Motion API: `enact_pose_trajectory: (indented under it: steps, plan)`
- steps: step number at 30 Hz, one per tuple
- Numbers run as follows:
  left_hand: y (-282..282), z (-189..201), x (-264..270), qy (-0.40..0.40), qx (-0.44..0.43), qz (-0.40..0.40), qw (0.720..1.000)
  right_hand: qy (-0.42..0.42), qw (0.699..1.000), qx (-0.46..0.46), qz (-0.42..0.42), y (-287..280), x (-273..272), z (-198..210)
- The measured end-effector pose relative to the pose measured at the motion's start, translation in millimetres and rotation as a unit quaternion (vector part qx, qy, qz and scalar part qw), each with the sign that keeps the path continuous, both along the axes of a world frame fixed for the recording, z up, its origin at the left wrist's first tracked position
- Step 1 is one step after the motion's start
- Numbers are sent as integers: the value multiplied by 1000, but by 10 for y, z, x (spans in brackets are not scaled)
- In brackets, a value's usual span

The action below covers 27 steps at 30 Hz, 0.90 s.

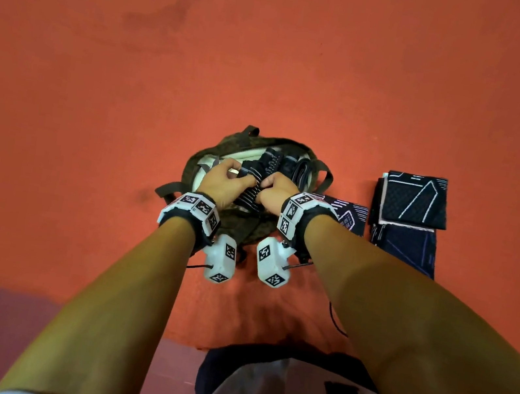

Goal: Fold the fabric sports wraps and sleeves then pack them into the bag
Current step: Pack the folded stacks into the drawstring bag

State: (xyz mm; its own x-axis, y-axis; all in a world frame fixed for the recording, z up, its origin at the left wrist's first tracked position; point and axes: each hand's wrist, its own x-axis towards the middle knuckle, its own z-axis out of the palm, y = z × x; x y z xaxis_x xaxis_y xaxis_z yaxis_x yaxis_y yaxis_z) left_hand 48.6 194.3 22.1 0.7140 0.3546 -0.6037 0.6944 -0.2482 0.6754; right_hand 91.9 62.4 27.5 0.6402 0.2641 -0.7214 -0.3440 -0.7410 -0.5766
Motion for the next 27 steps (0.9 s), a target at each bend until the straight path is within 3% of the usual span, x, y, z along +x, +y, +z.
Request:
enact_pose_trajectory:
  steps: [11, 15, 19, 24, 27]
  plan:
    - [-53, -289, -28, 55, 15, -63, 996, 93, 994, -53, 13, 27, -31, -575]
    - [-57, -397, -169, 101, 18, -92, 991, 108, 993, -55, -9, -7, -166, -457]
    - [-85, -451, -164, 90, 30, -106, 990, 117, 990, -67, -28, -73, -183, -470]
    - [-113, -446, -65, 59, 117, -104, 986, 78, 992, -95, 21, -214, -168, -454]
    - [-100, -452, -34, 57, 127, -99, 985, 51, 992, -99, 65, -251, -191, -436]
